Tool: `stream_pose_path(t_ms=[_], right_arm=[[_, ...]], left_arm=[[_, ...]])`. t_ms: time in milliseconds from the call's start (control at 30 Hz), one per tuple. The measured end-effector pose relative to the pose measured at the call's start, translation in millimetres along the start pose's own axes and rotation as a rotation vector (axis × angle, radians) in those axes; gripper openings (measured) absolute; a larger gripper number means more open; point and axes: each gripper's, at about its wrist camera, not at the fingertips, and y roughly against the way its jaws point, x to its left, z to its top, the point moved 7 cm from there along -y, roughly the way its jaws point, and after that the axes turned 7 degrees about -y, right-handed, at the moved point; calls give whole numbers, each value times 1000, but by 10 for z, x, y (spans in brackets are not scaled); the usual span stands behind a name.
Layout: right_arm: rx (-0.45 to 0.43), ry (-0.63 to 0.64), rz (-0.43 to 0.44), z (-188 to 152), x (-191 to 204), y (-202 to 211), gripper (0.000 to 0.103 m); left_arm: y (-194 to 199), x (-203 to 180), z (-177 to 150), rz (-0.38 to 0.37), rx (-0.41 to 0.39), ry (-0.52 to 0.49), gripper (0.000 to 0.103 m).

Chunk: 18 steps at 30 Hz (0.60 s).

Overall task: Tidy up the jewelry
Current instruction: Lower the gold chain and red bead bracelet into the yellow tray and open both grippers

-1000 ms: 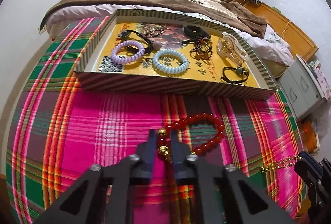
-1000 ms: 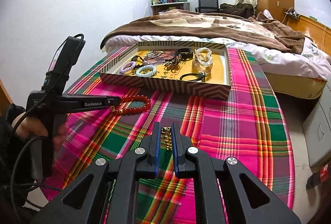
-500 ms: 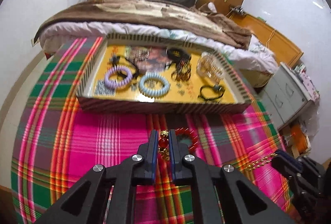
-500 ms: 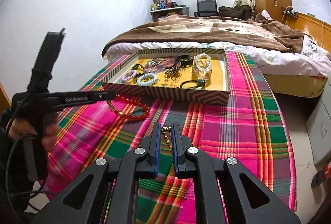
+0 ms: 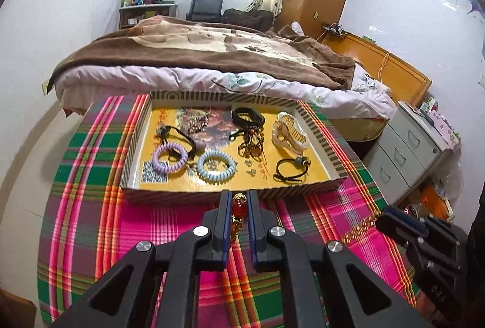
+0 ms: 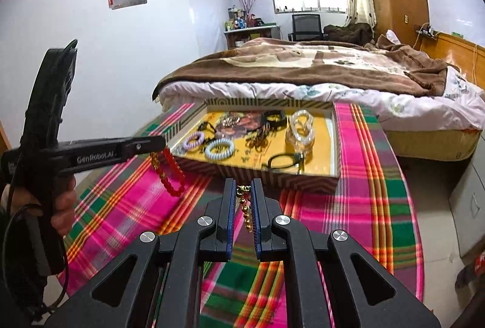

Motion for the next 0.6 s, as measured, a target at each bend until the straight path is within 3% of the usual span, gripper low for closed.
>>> stream_pose_path(t_ms=[600], right_arm=[[-30,-9,-13,557,-110,-435,10]], left_arm=[[-72,135,586,2,-79,-32,10]])
